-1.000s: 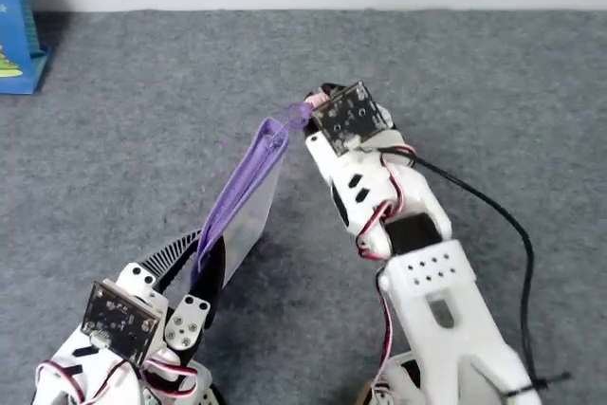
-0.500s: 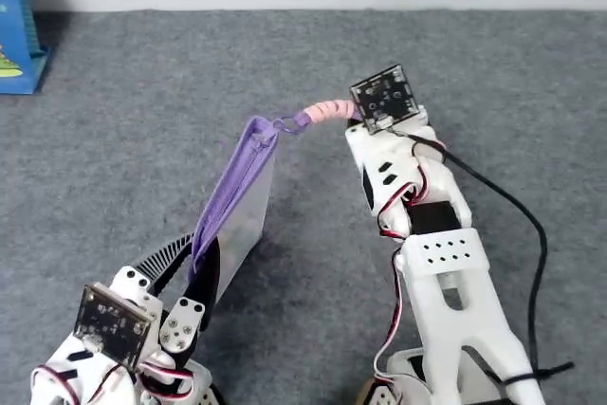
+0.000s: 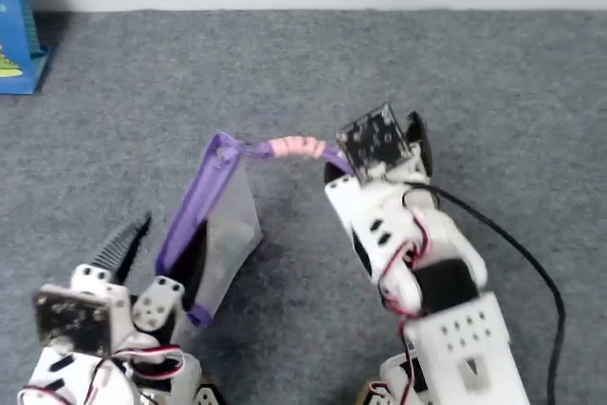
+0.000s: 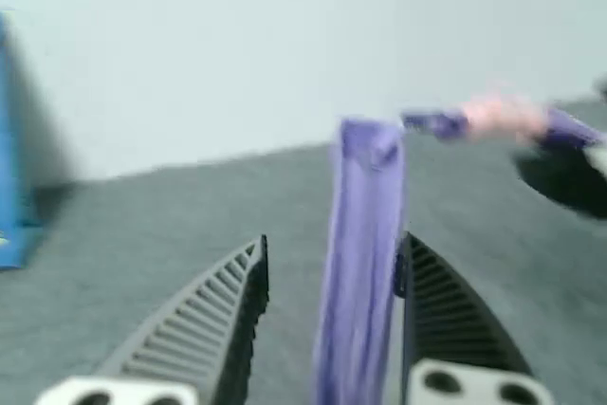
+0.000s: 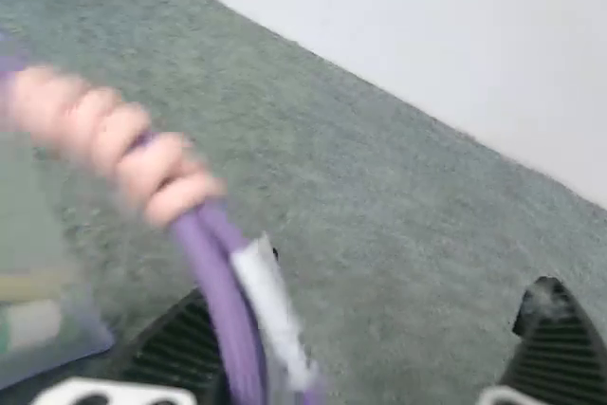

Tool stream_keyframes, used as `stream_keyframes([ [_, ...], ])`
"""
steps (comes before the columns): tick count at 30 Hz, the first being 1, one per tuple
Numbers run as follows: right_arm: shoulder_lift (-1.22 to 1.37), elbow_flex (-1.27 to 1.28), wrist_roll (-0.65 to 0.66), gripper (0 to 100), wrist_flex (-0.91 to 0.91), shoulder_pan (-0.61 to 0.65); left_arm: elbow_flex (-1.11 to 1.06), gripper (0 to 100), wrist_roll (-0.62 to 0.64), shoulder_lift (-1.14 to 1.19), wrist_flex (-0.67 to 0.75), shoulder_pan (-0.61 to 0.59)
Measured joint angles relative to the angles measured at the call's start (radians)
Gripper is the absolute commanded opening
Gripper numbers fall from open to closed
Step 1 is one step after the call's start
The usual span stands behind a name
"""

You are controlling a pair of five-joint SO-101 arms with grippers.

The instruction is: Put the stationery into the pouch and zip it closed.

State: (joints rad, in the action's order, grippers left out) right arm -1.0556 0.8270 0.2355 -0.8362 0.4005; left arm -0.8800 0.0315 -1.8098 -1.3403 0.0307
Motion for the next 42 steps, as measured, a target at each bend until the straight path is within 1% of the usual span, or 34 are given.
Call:
stream_keyframes([
  [7, -0.183, 0.0, 0.0, 39.1, -0.152, 0.02, 0.0, 21, 0.0, 0.0, 0.146, -0.239],
  [10, -0.249, 0.0, 0.0, 39.1, -0.196, 0.018, 0.0, 21, 0.0, 0.0, 0.178, -0.304],
  [13, -0.299, 0.0, 0.0, 39.1, -0.235, 0.018, 0.0, 21, 0.0, 0.0, 0.187, -0.341],
  [19, -0.387, -0.005, -0.035, 39.1, -0.282, 0.018, 0.026, 21, 0.002, -0.002, 0.187, -0.354],
  [23, -0.486, -0.066, -0.041, 39.1, -0.331, 0.018, 0.066, 21, 0.006, -0.002, 0.187, -0.354],
  [26, -0.539, -0.103, -0.044, 39.1, -0.376, 0.005, 0.087, 21, 0.057, -0.002, 0.173, -0.354],
  [29, -0.594, -0.135, -0.046, 39.1, -0.396, -0.058, 0.097, 21, 0.121, -0.002, 0.144, -0.354],
  [33, -0.666, -0.152, -0.048, 39.1, -0.399, -0.109, 0.097, 21, 0.186, -0.002, 0.138, -0.353],
  [36, -0.689, -0.153, -0.048, 39.1, -0.4, -0.117, 0.097, 21, 0.215, -0.002, 0.138, -0.353],
  [39, -0.69, -0.112, -0.048, 39.1, -0.4, -0.115, 0.087, 21, 0.222, -0.002, 0.138, -0.353],
  [42, -0.69, -0.008, -0.049, 39.1, -0.37, -0.109, 0.032, 21, 0.222, -0.002, 0.155, -0.353],
])
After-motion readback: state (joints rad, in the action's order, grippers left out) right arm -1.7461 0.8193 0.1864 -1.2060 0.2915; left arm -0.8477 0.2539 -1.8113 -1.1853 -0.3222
